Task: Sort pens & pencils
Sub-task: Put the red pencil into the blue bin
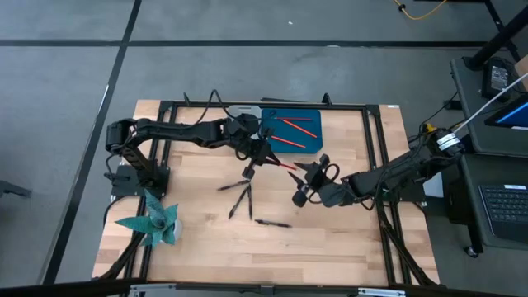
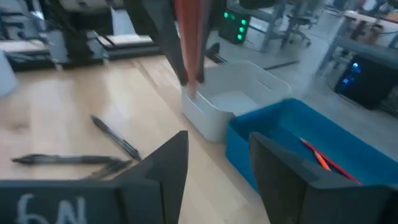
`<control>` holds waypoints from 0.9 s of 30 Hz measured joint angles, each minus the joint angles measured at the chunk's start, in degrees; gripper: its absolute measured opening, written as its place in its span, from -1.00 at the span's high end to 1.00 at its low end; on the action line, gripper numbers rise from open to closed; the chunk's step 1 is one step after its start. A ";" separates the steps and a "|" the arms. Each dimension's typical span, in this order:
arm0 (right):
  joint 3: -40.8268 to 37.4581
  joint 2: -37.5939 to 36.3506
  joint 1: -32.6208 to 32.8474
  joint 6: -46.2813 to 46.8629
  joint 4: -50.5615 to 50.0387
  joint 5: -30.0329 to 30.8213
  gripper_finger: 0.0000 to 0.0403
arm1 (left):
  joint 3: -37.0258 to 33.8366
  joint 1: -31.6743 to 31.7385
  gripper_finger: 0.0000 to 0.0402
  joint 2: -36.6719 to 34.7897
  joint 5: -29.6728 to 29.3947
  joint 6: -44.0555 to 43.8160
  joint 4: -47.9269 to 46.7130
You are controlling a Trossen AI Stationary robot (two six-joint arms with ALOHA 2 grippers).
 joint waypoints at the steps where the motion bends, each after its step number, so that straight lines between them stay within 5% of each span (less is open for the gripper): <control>1: 0.00 0.00 -0.26 -1.27 1.34 -0.39 0.15 | 0.00 0.11 0.91 0.00 0.11 0.02 0.06; 12: 0.00 0.00 -0.77 -13.83 14.56 -3.57 0.15 | 0.00 1.55 0.91 0.00 0.11 0.06 0.21; 27: 0.02 0.00 -1.26 -16.11 15.87 -2.75 0.15 | 0.00 1.31 0.91 0.00 1.11 0.26 0.19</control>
